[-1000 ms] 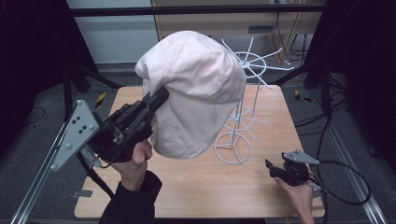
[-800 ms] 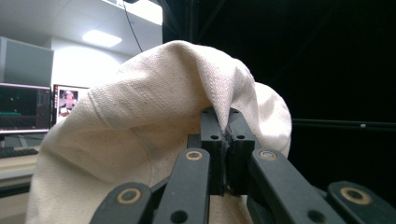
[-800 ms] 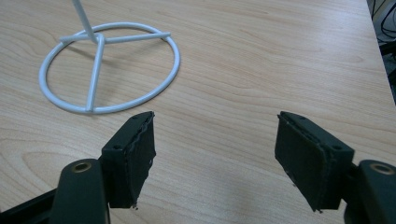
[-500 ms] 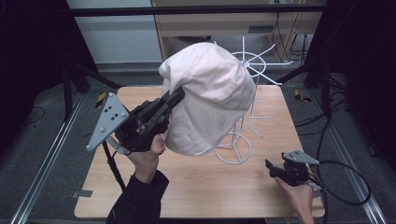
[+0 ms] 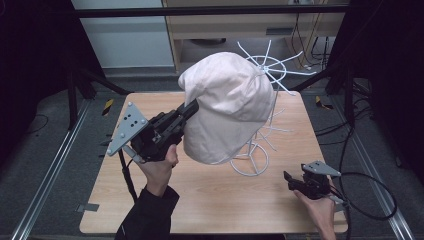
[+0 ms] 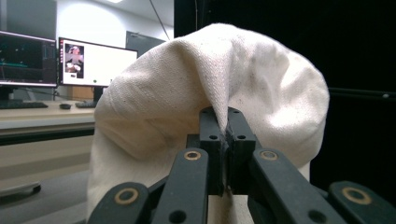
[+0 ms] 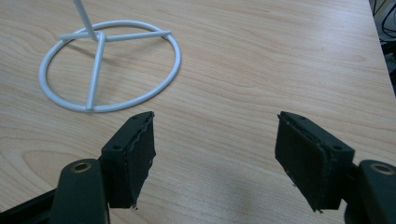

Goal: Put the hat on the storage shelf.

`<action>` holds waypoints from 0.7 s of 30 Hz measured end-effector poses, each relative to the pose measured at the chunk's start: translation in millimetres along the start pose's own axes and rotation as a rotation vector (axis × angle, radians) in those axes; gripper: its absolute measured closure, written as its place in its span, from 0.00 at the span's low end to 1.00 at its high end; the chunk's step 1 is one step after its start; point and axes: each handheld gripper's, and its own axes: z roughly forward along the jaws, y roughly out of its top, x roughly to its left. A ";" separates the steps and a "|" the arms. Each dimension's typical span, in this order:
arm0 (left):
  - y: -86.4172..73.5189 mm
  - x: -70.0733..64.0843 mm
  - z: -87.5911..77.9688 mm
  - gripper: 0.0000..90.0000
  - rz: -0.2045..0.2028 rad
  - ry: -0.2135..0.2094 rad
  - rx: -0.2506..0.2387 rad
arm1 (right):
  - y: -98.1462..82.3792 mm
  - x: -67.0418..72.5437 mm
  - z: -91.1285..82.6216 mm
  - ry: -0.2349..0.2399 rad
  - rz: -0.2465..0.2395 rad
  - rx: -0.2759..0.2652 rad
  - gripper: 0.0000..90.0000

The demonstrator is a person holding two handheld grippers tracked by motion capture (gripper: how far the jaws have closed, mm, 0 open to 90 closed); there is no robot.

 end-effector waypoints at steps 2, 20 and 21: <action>-2.4 2.2 0.2 0.96 -0.003 0.008 0.018 | 0.0 0.2 0.0 0.002 0.003 -0.001 0.32; -35.1 11.2 10.4 0.95 0.003 0.030 0.178 | -0.1 -0.1 0.3 0.002 0.006 -0.002 0.31; -36.8 11.1 11.5 0.94 0.004 0.031 0.183 | -0.3 -0.3 0.3 0.004 0.007 -0.003 0.31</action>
